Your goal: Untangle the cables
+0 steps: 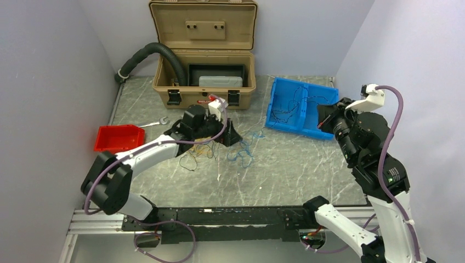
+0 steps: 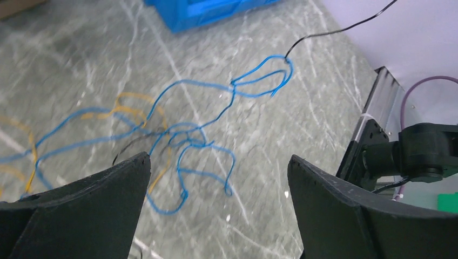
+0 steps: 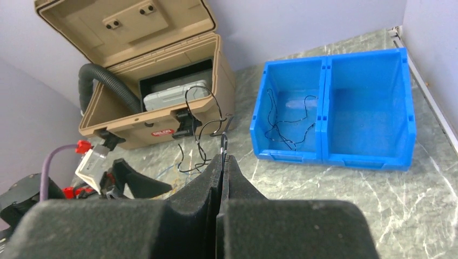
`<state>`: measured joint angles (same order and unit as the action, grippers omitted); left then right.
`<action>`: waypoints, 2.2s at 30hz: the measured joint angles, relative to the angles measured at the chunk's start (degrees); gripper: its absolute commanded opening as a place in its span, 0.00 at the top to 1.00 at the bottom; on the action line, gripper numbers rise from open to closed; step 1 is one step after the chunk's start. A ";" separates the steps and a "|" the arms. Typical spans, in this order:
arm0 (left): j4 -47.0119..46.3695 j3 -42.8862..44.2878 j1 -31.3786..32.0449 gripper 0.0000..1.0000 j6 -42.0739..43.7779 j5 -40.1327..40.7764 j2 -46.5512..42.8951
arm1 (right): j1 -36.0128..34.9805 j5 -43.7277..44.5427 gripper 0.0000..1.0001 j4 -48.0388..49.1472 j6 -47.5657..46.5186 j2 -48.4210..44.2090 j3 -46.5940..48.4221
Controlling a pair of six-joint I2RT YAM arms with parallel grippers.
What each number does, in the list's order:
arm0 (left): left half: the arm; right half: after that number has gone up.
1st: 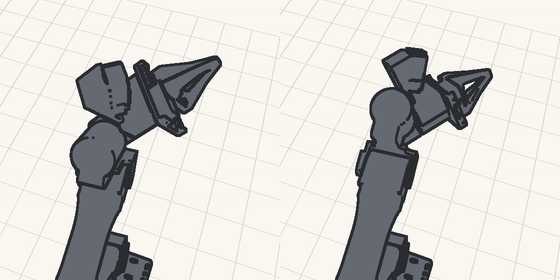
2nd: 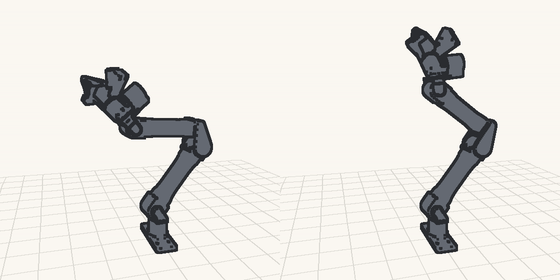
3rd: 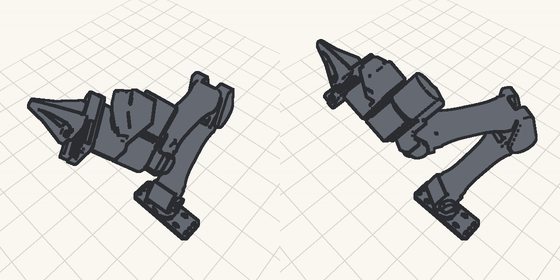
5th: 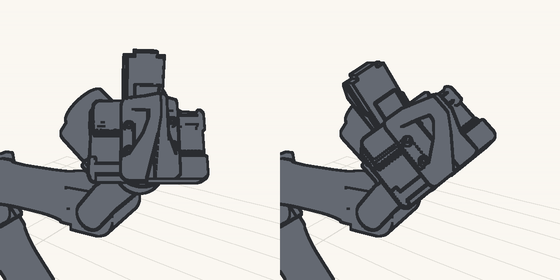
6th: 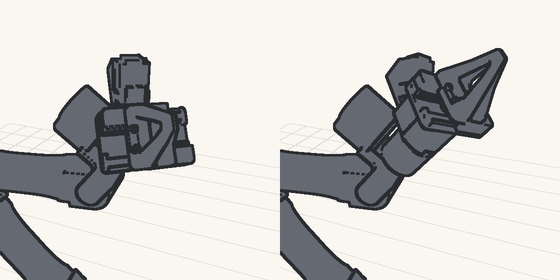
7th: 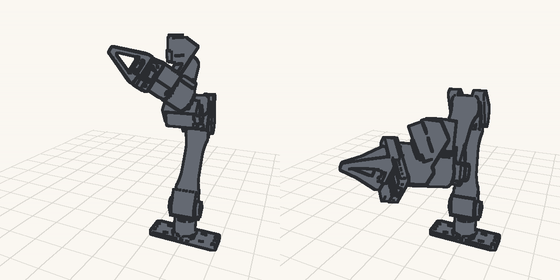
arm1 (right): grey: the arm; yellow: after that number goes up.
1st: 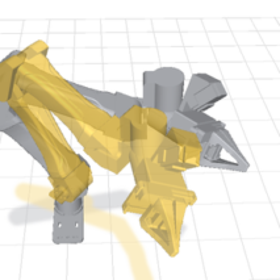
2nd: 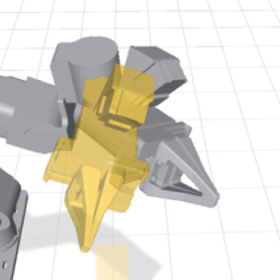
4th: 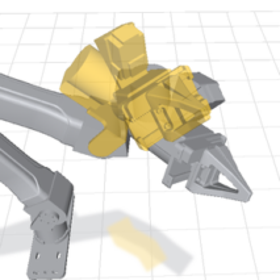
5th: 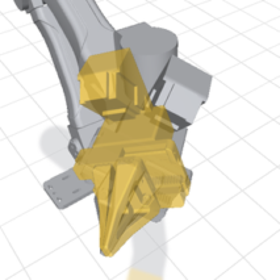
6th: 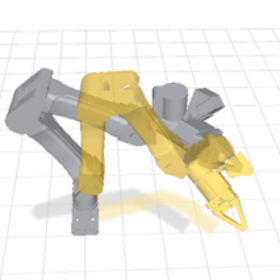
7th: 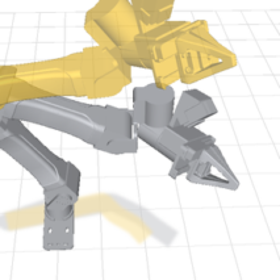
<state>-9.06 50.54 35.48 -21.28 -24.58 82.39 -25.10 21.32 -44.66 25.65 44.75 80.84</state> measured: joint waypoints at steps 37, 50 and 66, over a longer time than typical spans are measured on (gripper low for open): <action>-21.33 -1.38 9.46 1.00 12.98 14.45 17.86 | 0.00 13.81 1.00 7.52 -2.38 1.97 11.30; -16.72 -12.00 6.21 1.00 9.51 14.36 2.95 | 0.00 16.83 1.00 12.74 -4.46 3.26 5.73; -8.24 -12.28 6.21 1.00 9.60 14.45 -13.07 | 2.60 12.79 1.00 13.62 -5.16 26.32 1.79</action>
<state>-17.30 38.26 41.69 -11.68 -10.13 69.32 -22.50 34.11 -31.05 20.49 71.07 82.63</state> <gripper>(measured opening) 0.009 0.009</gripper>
